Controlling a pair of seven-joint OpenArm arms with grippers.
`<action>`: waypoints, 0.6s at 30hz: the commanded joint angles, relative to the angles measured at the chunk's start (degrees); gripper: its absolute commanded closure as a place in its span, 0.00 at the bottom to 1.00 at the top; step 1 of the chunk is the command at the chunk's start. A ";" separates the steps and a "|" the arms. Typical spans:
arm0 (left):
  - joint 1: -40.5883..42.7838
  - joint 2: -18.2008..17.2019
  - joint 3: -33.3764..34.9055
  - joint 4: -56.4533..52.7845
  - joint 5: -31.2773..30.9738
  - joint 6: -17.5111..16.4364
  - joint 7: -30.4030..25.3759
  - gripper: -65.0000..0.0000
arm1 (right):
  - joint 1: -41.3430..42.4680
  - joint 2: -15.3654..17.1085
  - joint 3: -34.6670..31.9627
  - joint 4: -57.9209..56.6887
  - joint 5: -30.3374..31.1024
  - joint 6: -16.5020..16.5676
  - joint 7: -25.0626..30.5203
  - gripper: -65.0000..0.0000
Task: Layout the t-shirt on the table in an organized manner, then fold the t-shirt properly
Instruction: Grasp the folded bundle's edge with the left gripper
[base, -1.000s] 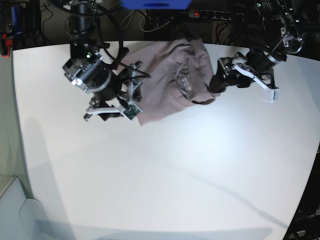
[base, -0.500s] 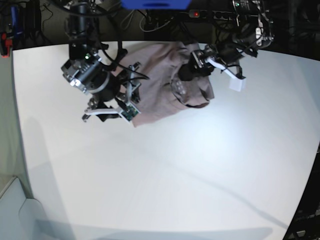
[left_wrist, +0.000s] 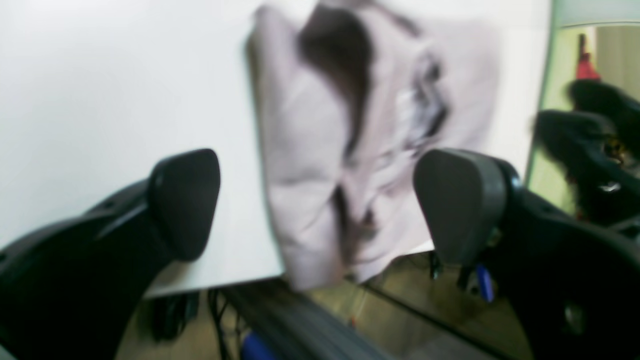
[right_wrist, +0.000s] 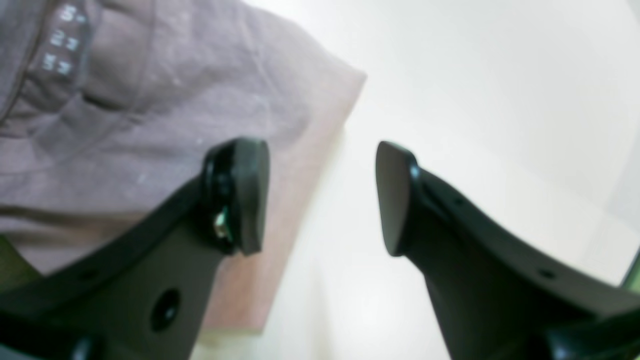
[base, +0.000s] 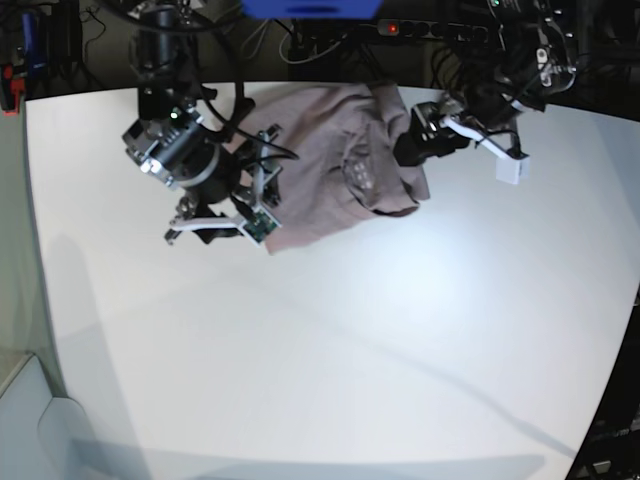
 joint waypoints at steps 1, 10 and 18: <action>-1.18 0.12 0.20 -0.76 -0.28 -0.13 -0.29 0.02 | 0.60 -0.06 -0.08 0.51 0.57 -0.27 1.08 0.46; -3.90 0.38 1.44 -9.02 1.22 -0.13 -0.91 0.02 | 0.52 -0.06 -0.08 0.25 0.57 -0.27 1.08 0.46; -6.54 0.73 7.68 -13.07 3.42 -0.13 -1.17 0.02 | 0.43 -0.06 -0.08 0.25 0.57 -0.27 1.08 0.46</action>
